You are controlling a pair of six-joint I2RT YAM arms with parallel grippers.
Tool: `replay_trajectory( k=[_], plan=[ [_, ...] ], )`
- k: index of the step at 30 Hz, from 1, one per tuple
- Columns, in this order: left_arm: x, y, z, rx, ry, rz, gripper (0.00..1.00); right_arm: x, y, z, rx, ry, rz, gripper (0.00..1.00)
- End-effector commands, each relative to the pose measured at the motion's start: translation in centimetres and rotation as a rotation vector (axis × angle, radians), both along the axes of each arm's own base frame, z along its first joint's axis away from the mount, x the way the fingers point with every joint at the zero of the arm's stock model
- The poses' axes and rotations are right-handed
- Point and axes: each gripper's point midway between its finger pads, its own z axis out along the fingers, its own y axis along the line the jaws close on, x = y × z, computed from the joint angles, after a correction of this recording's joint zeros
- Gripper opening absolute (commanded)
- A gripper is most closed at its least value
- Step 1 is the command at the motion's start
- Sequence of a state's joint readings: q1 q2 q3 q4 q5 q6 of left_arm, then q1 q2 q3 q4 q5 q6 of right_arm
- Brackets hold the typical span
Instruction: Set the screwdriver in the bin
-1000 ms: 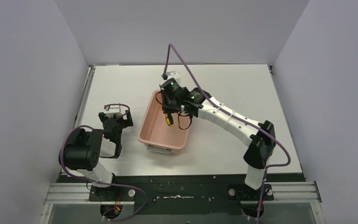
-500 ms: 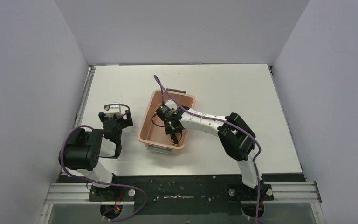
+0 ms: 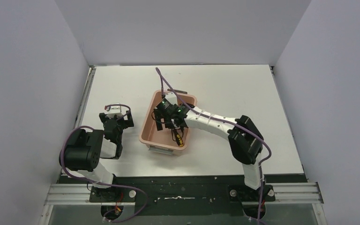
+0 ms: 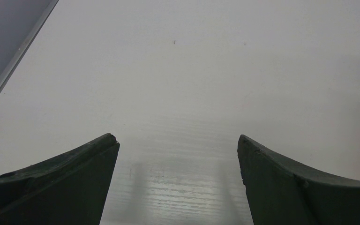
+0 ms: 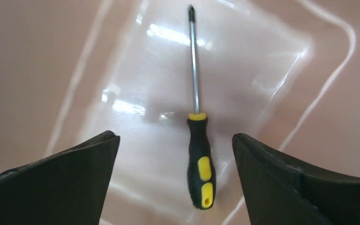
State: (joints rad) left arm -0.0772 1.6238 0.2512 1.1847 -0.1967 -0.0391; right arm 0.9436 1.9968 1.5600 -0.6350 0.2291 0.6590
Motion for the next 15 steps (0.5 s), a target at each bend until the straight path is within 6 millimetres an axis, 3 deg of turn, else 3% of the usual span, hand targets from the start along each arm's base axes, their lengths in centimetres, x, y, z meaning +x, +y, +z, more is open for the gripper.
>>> replay_trajectory(
  k=[1,6,8,10,12,13,15],
  plan=[
    [0.4,-0.1,1.1,0.004,-0.038,-0.012,0.97,1.3,1.6,12.8,0.189,-0.222,0.05,1.0],
    [0.4,-0.1,1.1,0.004,-0.038,-0.011,0.97,0.3,0.8,20.4,0.331,-0.348,0.139,1.0],
    [0.4,-0.1,1.1,0.004,-0.038,-0.013,0.97,0.2,-0.6,22.9,0.376,-0.417,0.15,1.0],
    [0.4,-0.1,1.1,0.004,-0.038,-0.012,0.97,0.8,-3.8,24.3,0.388,-0.484,0.097,1.0],
    [0.4,-0.1,1.1,0.003,-0.038,-0.013,0.97,1.7,-8.0,24.3,0.401,-0.517,0.0,1.0],
    [0.4,-0.1,1.1,0.003,-0.037,-0.013,0.97,1.9,-10.2,22.9,0.393,-0.515,-0.043,1.0],
    [0.4,-0.1,1.1,0.003,-0.038,-0.012,0.97,2.2,-14.2,22.6,0.392,-0.578,-0.121,1.0]
  ],
)
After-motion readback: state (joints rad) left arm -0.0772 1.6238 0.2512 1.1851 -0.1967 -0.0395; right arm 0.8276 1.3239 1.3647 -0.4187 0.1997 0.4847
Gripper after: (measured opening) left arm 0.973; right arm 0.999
